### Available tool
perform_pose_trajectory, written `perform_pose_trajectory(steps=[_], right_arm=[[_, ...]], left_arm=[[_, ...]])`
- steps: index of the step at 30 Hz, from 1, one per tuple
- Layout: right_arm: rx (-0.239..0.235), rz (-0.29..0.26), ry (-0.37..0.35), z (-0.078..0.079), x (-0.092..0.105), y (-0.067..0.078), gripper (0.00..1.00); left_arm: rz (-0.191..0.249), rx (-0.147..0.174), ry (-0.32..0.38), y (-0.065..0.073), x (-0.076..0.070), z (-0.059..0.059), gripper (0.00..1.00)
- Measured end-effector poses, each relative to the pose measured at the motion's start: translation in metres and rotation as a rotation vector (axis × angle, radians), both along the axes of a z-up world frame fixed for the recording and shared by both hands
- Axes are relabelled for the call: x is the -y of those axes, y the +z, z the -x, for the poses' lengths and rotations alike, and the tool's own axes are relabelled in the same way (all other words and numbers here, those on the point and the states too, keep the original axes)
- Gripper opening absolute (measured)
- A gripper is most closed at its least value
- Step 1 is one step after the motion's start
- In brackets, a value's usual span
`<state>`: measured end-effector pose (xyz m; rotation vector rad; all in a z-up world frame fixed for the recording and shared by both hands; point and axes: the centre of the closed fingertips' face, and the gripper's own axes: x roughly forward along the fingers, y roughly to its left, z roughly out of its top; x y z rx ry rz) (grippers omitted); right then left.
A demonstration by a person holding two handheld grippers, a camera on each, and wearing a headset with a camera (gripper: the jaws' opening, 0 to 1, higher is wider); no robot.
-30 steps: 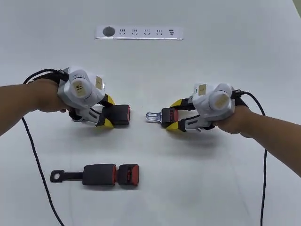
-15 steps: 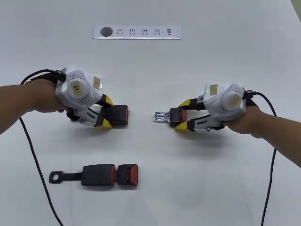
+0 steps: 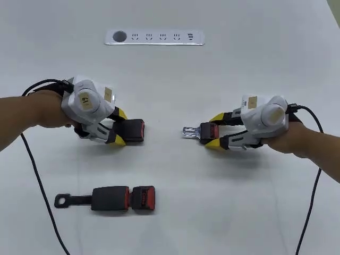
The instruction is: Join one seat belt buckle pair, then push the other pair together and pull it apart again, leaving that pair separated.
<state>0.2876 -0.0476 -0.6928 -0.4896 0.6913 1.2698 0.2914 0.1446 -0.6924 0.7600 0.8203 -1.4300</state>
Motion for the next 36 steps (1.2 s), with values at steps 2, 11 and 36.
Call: perform_pose_trajectory(steps=[2,11,36], right_arm=[[0.003,0.002,-0.002,0.001,0.002,-0.001,0.34],[-0.006,-0.002,-0.017,0.003,0.007,0.001,0.34],[0.060,-0.081,-0.421,-0.009,0.017,0.032,0.72]], left_arm=[[0.000,-0.001,0.002,0.000,0.000,0.000,0.34],[-0.009,0.000,0.000,0.002,0.001,0.001,0.34],[0.135,0.082,0.366,0.039,-0.002,-0.011,0.71]])
